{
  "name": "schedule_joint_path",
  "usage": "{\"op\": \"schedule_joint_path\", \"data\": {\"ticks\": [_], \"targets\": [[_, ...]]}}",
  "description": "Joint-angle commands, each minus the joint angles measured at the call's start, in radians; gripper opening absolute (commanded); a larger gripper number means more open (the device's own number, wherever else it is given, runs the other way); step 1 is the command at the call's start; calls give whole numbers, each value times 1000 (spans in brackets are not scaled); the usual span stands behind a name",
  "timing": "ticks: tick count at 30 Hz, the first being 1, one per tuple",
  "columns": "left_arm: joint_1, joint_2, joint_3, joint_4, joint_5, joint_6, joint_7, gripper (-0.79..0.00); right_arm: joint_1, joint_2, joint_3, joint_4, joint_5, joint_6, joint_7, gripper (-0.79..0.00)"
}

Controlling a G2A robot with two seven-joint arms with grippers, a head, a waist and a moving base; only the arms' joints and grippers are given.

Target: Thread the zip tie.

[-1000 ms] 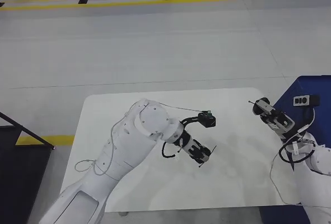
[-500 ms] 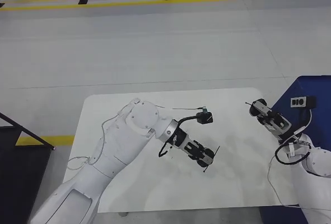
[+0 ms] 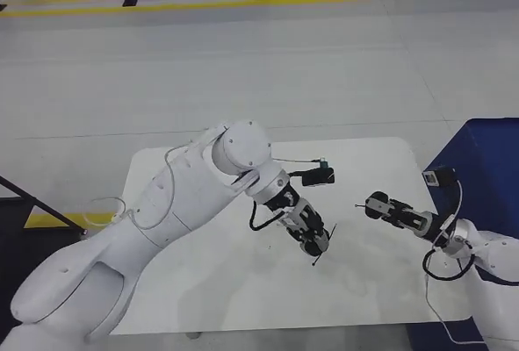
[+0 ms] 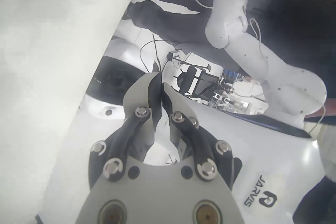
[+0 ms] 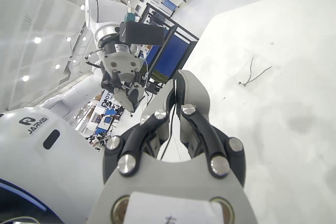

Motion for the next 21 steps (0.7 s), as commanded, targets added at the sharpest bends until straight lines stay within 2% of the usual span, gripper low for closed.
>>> {"op": "schedule_joint_path", "data": {"ticks": [1, 4, 7, 9, 13, 17, 21], "targets": [[3, 0, -3, -1, 0, -6, 0, -785, 0, 0, 0, 0, 0, -1, -2, -785], [3, 0, -3, -1, 0, -6, 0, -785, -8, 0, -15, -7, -1, 19, 5, -785], [-9, -14, 109, -3, 94, 113, 44, -785, -26, 3, -33, -46, 29, 25, 64, -785], [-38, -29, 171, 15, 27, 122, 53, -785, -37, 9, -24, -57, 39, 21, 112, -785], [-145, -59, 308, 57, -88, 142, 73, -785, -47, 19, -11, -63, 50, 49, 183, -785], [-162, -79, 308, 97, -186, 76, 6, -785, -34, 30, 3, -47, 28, 86, 227, -785], [-161, -86, 308, 100, -235, 69, 0, -785, -21, 35, 5, -44, 8, 91, 234, -785]]}}
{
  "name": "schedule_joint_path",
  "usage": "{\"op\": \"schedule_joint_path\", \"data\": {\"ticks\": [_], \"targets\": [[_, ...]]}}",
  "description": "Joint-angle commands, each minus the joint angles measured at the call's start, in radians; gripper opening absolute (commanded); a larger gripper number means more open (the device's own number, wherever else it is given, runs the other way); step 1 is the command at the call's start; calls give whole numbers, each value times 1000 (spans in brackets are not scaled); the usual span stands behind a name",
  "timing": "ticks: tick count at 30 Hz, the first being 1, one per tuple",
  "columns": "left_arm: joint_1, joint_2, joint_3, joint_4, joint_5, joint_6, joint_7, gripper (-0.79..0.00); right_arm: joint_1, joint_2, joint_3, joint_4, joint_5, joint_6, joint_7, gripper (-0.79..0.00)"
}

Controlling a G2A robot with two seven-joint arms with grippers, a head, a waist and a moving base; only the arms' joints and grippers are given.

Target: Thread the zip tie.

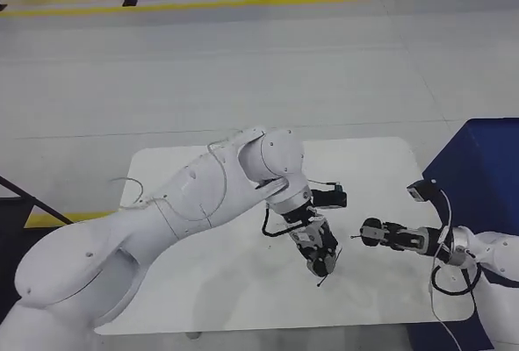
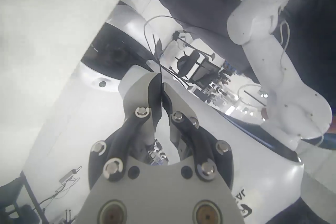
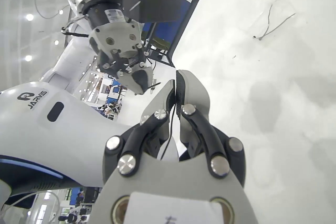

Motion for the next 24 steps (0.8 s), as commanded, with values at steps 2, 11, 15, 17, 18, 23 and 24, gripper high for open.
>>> {"op": "schedule_joint_path", "data": {"ticks": [2, 11, 15, 17, 18, 23, 24], "targets": [[0, 0, 0, -1, 14, 2, 2, -785, 0, 0, 0, 0, 1, -1, -2, -785], [40, -2, 0, -6, 10, 19, 19, -785, -24, 3, -19, -42, -38, -32, -8, -785], [57, -8, 0, 21, -6, 7, 7, -785, -34, 10, -30, -49, -42, -43, 30, -785], [63, -15, 0, 30, -18, 2, 2, -785, -29, 13, -39, -50, -36, -38, 43, -785], [64, -18, 0, 37, -20, 2, 2, -785, -26, 16, -44, -51, -33, -34, 48, -785], [79, -35, 0, 80, -14, 2, 2, -785, -12, 27, -57, -37, 4, -15, 66, -785], [82, -39, 0, 86, -12, 2, 2, -785, -9, 29, -61, -35, 11, -10, 71, -785]]}}
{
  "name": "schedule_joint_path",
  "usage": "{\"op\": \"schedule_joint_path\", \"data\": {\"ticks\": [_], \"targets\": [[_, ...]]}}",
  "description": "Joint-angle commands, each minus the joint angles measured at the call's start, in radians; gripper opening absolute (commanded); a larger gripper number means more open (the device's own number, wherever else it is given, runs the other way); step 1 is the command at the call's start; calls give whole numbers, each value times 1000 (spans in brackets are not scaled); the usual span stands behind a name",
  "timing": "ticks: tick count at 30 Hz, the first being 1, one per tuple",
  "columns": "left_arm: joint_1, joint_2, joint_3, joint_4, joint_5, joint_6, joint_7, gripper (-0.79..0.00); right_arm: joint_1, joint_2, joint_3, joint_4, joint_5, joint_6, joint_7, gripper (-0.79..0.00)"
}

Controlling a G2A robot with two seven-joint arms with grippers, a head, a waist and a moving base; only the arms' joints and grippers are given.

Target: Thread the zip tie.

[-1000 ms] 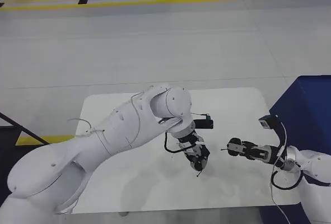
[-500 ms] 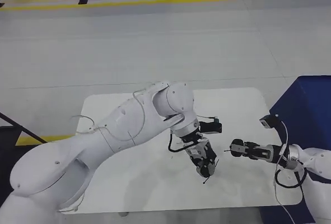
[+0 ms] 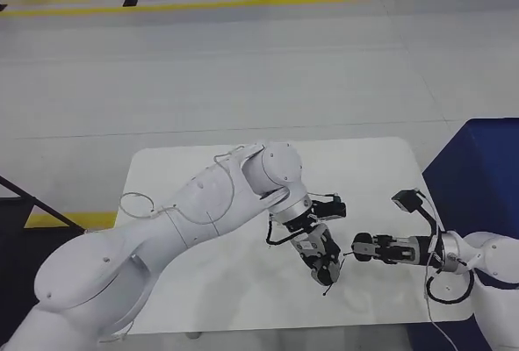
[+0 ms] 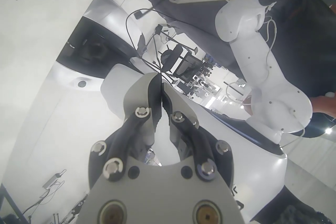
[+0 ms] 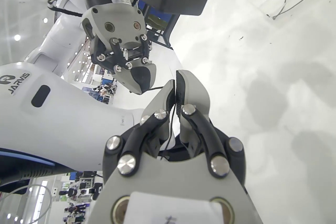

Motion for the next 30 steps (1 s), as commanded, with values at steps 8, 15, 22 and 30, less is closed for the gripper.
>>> {"op": "schedule_joint_path", "data": {"ticks": [8, 15, 22, 30], "targets": [[2, -30, 0, 52, -14, 0, 0, -785, 27, 24, -25, 22, 27, 20, 20, -785], [-12, -35, 0, 56, -20, 0, 0, -785, 49, 40, -49, 53, 48, 37, 37, -785], [-1, -41, 0, 74, -23, 0, 0, -785, 69, 56, -67, 72, 70, 40, 40, -785], [-3, -48, 0, 93, -32, 0, 0, -785, 74, 71, -78, 88, 86, 27, 27, -785]]}}
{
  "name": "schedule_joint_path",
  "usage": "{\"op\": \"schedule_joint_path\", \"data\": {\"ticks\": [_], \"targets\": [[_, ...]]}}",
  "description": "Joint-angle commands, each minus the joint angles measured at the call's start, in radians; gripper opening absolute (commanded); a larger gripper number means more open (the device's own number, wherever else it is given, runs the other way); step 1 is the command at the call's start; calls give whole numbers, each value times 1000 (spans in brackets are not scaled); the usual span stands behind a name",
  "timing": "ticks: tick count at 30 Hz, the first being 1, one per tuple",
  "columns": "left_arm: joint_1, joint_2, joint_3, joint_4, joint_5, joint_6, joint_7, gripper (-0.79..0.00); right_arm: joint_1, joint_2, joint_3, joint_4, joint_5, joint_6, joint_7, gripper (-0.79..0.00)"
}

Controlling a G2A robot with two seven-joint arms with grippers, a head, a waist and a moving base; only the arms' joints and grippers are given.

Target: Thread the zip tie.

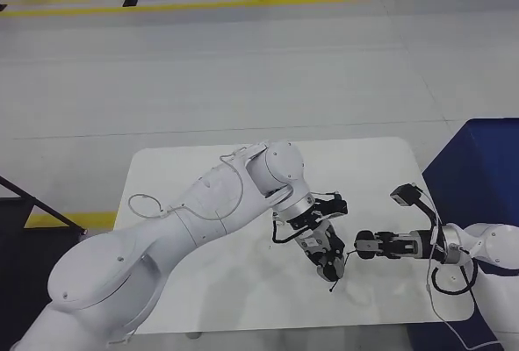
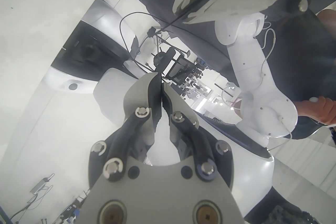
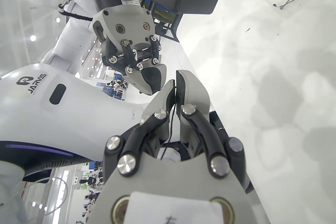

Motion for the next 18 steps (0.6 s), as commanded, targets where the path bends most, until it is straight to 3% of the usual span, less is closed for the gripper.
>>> {"op": "schedule_joint_path", "data": {"ticks": [1, 18], "targets": [[-4, -1, 0, 4, -6, 0, 0, -785, 1, 3, -2, 3, 5, -4, -4, -785], [7, -5, 0, 25, -16, 0, 0, -785, -1, 27, -26, -1, 19, -22, -22, -785]]}}
